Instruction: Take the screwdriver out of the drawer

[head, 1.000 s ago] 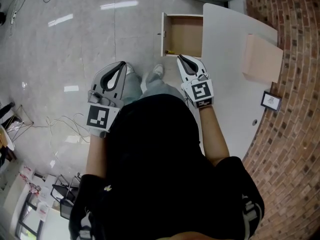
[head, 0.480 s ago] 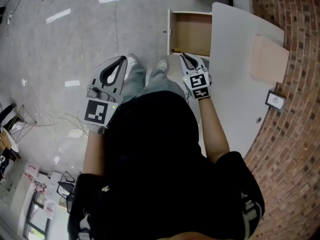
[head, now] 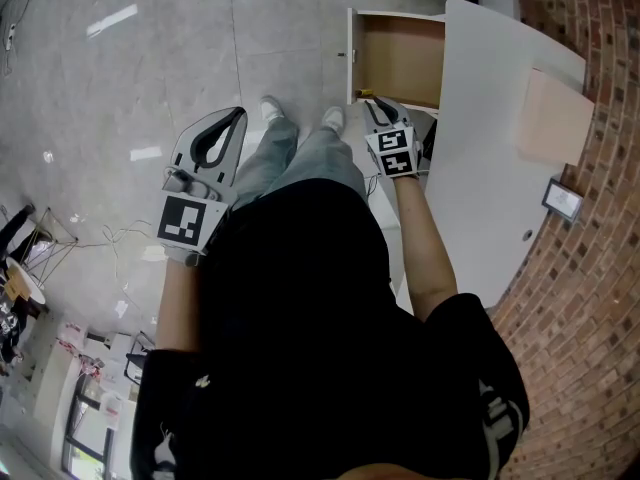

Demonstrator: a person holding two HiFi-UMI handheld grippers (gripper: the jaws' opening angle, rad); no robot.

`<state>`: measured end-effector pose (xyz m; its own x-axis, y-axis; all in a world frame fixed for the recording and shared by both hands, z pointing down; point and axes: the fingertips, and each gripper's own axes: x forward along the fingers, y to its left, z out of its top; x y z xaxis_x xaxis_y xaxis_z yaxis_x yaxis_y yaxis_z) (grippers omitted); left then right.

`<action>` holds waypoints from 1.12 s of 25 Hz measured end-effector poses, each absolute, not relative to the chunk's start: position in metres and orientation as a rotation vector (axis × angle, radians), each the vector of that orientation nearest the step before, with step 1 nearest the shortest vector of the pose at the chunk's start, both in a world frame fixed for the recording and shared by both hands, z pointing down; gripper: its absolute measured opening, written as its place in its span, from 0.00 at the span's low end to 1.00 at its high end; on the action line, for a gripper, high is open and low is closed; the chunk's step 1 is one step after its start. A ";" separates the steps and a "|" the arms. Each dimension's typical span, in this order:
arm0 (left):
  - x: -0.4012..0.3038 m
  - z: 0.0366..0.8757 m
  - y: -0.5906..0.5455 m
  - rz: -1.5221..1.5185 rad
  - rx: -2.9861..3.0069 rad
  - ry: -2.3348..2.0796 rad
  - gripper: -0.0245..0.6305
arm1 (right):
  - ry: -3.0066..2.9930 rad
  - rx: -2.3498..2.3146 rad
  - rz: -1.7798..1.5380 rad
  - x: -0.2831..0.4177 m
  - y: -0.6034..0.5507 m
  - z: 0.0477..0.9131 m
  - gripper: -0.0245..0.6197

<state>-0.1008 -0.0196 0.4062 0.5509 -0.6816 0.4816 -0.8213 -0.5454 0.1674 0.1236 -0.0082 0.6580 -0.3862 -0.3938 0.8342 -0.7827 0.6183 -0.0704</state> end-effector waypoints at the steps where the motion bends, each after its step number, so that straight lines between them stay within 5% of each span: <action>1: -0.103 0.410 -0.020 0.513 2.408 -1.223 0.04 | -1.994 0.927 0.605 0.124 -0.009 0.667 0.16; 28: -0.161 0.485 0.024 0.628 2.206 -1.212 0.04 | -1.693 0.892 0.772 0.119 0.004 0.837 0.28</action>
